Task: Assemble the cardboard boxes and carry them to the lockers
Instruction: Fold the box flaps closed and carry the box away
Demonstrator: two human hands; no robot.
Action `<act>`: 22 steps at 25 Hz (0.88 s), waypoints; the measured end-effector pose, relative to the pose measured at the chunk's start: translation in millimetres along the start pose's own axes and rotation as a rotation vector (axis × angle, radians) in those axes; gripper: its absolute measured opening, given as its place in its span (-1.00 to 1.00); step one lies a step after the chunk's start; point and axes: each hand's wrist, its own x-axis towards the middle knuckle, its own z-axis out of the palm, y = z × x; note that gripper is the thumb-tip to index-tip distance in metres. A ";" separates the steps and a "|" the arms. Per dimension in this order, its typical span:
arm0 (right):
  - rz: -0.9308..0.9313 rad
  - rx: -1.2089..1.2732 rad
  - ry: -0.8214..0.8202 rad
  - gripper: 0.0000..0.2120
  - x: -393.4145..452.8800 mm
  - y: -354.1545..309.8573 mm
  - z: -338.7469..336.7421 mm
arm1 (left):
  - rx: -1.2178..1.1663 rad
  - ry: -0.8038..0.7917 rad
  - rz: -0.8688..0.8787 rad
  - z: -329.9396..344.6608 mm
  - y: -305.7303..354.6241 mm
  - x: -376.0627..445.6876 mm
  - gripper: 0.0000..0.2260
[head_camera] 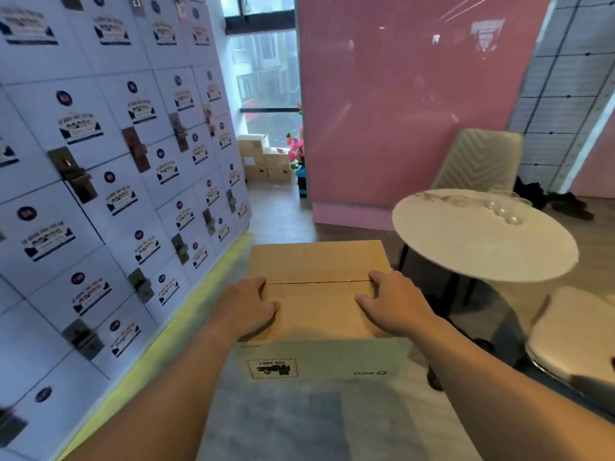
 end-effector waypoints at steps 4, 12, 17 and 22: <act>-0.075 -0.010 -0.045 -0.47 136.1 -26.5 -5.0 | -0.025 0.047 -0.071 -26.6 -12.9 112.0 -0.58; -0.129 -0.039 -0.055 -0.62 403.1 -96.6 32.3 | -0.051 0.065 -0.106 -53.2 -93.4 365.4 -0.58; -0.060 0.002 -0.056 -0.61 562.4 -145.3 35.2 | -0.065 0.051 -0.089 -83.9 -131.5 529.8 -0.54; -0.061 0.038 -0.025 -0.54 732.2 -159.4 42.0 | -0.051 0.040 -0.069 -94.3 -149.4 712.9 -0.47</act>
